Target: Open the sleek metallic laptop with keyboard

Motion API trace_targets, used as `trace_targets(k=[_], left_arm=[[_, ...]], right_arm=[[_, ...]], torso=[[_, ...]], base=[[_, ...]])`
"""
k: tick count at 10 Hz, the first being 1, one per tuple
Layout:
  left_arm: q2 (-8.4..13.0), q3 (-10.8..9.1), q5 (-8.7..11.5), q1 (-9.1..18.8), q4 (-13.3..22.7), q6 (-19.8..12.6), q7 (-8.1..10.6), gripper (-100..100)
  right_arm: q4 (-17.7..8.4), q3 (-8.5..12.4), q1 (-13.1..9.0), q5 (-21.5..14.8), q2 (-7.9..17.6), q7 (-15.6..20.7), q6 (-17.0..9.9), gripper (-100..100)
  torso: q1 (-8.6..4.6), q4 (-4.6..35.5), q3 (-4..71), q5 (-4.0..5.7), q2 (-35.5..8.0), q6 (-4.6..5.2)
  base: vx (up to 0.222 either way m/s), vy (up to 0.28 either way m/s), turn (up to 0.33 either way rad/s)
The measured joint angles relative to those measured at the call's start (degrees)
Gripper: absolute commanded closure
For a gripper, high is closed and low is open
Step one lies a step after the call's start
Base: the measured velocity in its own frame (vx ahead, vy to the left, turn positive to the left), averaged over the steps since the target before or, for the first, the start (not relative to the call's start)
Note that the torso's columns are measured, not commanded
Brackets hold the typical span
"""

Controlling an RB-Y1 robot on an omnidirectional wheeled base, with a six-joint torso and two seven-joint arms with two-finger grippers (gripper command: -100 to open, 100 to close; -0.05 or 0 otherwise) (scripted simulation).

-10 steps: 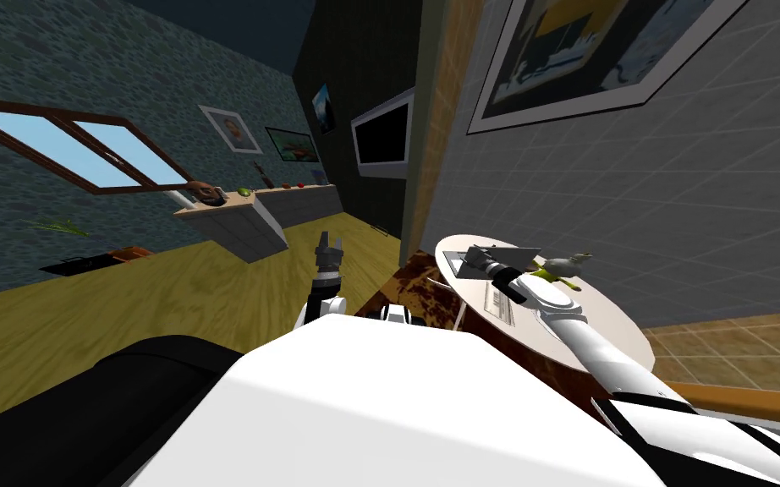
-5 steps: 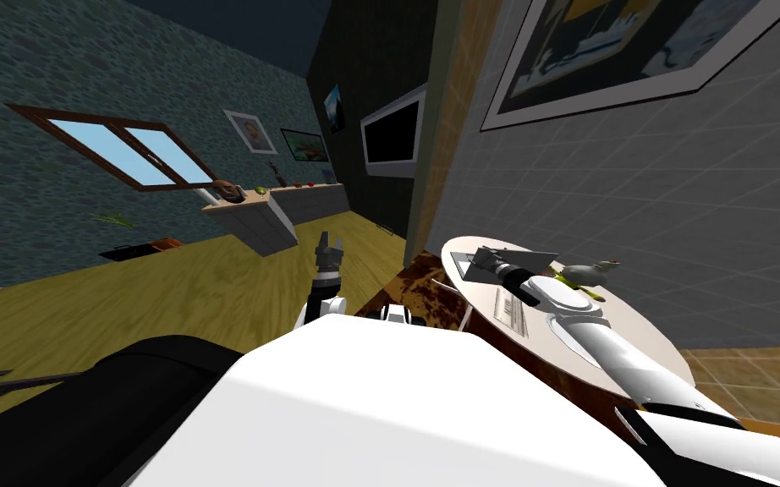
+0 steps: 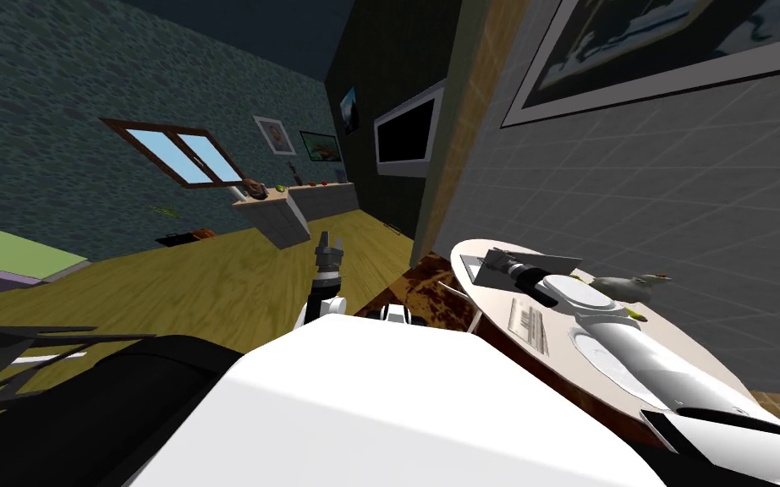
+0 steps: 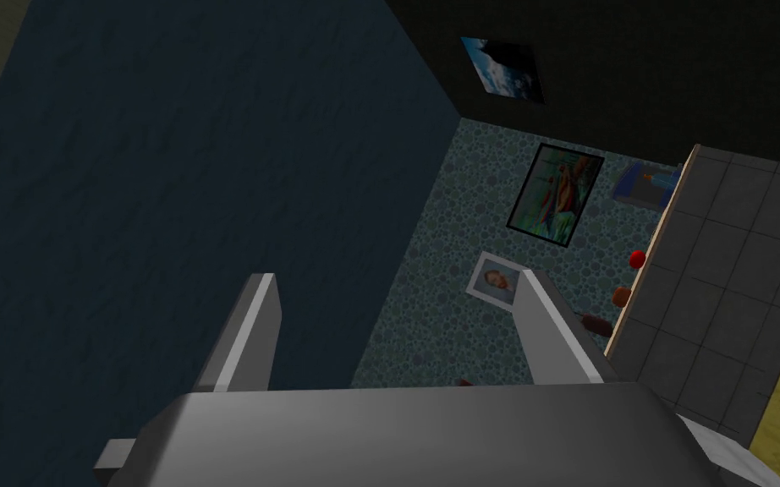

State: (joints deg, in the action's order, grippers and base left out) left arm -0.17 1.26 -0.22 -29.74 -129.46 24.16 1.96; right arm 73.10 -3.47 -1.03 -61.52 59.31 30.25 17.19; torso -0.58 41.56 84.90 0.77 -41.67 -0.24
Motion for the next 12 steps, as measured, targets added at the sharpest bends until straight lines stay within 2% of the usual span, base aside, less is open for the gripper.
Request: trace_targets(k=[2,3,4,5,6,7,8,9,10,11,12], left_arm=[[0.0,0.0,0.0,0.0,0.0,0.0,0.0,0],[0.0,0.0,0.0,0.0,0.0,0.0,0.0,0],[0.0,-0.01,0.0,0.0,0.0,0.0,0.0,0],[0.0,0.0,0.0,0.0,0.0,0.0,0.0,0],[0.0,-0.01,0.0,0.0,0.0,0.0,0.0,0],[0.0,-0.01,0.0,0.0,0.0,0.0,0.0,0],[0.0,-0.02,0.0,0.0,0.0,0.0,0.0,0],[0.0,-0.01,0.0,0.0,0.0,0.0,0.0,0],[0.0,-0.02,0.0,0.0,0.0,0.0,0.0,0],[0.0,-0.02,0.0,0.0,0.0,0.0,0.0,0],[0.0,-0.01,0.0,0.0,0.0,0.0,0.0,0]], right_arm=[[-3.2,0.8,0.4,0.6,2.9,-2.2,0.4,100],[-3.7,0.3,0.8,0.7,5.6,-4.6,0.0,100],[-5.0,0.7,0.6,0.9,5.5,-4.9,0.4,100],[-5.4,0.9,1.8,1.2,7.4,-6.1,0.6,100],[-6.6,0.7,1.6,1.3,8.4,-7.3,0.9,100],[-8.5,0.6,0.5,1.3,8.1,-7.1,1.4,100],[-8.7,0.7,0.3,1.3,8.2,-7.0,1.5,100],[-8.9,0.7,1.4,1.6,9.5,-7.5,3.0,100],[-10.3,-0.4,1.3,1.5,11.2,-8.8,5.2,100],[-8.0,-0.7,4.5,1.6,13.6,-11.1,5.2,100],[-8.7,-0.9,4.6,1.6,13.9,-11.7,5.7,100]], torso=[[0.29,0.1,-0.1,-0.13,-0.1,0.09],[0.33,0.2,-0.1,-0.23,-0.3,0.21],[0.06,0.2,-0.2,-0.13,-0.3,0.4],[0.07,0.4,-0.1,-0.28,-0.3,0.19],[0.24,0.5,-0.2,-0.45,-0.3,0.14],[0.19,0.5,-0.2,-0.46,-0.4,0.41],[0.22,0.6,-0.3,-0.51,-0.5,0.43],[0.24,0.5,-0.2,-0.54,-0.3,0.54],[0.23,0.5,-0.1,-0.55,-0.2,0.45],[0.29,0.4,-0.1,-0.36,-0.2,0.32],[0.18,0.4,-0.2,-0.28,-0.3,0.07]], base=[[-0.049,0.074,0.298],[-0.01,0.024,0.047],[-0.025,0.067,0.298],[-0.043,0.063,0.225],[-0.023,0.025,0.069],[-0.001,0.008,0.021],[0.108,0.011,0.041],[0.183,0.027,-0.016],[0.21,0.027,-0.03],[0.153,0.032,-0.04],[0.06,0.019,0.002]])
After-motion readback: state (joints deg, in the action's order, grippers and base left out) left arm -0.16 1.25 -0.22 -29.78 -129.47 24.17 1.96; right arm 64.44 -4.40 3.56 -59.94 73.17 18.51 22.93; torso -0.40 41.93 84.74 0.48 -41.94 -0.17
